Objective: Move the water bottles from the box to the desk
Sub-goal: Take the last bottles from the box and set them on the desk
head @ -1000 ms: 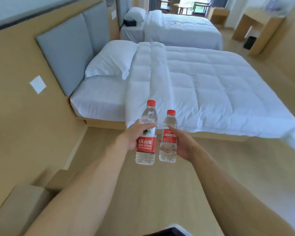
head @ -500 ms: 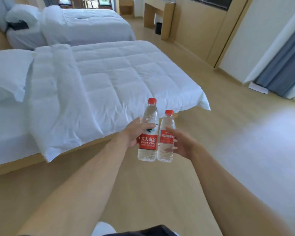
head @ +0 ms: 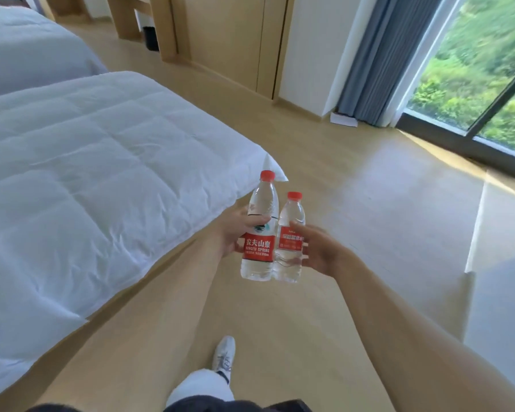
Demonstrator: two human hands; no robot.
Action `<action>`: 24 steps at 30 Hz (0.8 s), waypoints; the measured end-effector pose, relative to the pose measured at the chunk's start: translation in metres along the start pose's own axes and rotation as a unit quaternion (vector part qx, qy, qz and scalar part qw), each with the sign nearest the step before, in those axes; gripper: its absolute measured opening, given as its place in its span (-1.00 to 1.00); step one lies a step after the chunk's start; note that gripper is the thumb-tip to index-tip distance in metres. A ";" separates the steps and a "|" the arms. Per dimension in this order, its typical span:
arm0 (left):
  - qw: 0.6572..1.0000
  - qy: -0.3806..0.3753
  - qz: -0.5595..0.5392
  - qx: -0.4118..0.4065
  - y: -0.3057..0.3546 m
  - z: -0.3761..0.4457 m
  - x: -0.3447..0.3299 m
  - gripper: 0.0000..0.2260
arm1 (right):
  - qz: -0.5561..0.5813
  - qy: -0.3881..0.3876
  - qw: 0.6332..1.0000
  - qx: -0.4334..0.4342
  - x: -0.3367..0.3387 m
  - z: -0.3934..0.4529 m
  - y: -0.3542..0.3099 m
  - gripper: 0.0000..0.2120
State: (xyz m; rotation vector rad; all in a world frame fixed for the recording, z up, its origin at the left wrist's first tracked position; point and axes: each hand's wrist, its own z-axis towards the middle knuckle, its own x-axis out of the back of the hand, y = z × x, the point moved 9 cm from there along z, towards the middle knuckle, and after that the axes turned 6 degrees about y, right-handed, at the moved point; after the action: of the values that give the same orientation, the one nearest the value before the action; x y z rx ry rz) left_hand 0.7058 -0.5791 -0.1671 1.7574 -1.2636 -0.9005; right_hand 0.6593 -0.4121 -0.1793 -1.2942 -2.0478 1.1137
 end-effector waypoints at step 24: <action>0.989 -0.087 0.106 0.046 0.119 0.308 -0.109 -0.70 | 0.082 0.152 0.985 -0.027 0.176 0.218 -0.113 -0.65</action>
State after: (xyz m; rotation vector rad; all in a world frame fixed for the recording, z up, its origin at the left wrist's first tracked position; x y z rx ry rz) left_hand 0.3594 -0.5554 -0.1879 1.6030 -1.5955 -0.8989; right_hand 0.3627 -0.3639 -0.2132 -1.5776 -1.7837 0.8692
